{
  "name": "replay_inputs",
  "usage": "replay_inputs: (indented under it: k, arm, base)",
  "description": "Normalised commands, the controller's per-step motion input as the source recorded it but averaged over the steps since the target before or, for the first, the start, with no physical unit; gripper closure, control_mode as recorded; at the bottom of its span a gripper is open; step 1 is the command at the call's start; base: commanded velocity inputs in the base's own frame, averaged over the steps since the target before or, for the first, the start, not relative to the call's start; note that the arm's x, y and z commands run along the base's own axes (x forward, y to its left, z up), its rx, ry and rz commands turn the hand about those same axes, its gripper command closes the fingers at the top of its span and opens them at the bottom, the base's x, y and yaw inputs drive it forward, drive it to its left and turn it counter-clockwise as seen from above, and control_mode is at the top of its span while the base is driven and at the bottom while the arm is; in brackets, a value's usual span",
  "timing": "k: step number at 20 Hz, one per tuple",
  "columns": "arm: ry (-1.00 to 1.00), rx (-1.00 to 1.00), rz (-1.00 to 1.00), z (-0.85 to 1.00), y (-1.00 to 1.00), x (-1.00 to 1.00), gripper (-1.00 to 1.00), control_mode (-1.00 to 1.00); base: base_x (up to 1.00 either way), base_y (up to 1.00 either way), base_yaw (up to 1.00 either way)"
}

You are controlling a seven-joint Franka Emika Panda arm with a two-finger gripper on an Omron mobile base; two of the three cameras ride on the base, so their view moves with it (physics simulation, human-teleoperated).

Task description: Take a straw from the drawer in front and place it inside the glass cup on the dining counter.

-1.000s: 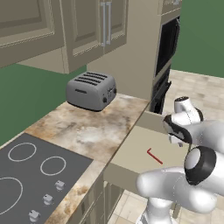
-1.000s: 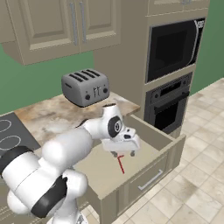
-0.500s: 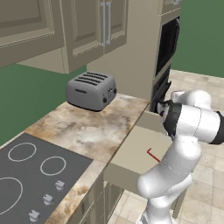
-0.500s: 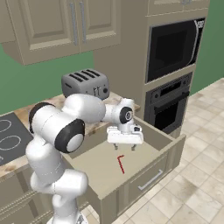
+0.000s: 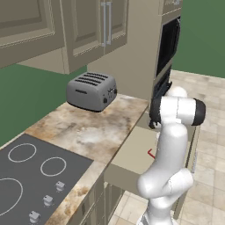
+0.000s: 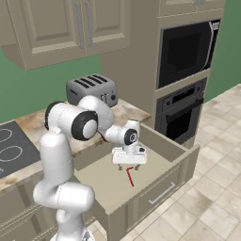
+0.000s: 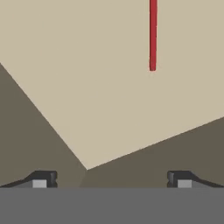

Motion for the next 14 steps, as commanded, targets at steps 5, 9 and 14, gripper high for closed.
replay_inputs:
  k: [5, 9, 14]
  arm:
    - [-0.21, 0.0, 0.1, -0.66, 0.2, 0.21, -1.0, -1.0]
    - [-0.26, 0.0, 0.11, -0.76, 0.02, 0.09, -1.0, -1.0]
    - [-0.11, 0.01, 0.09, -0.56, 0.02, 0.43, -1.0, -1.0]
  base:
    - [0.0, 0.0, 0.0]
    - [0.0, 0.0, 0.0]
    - [0.0, 0.0, 0.0]
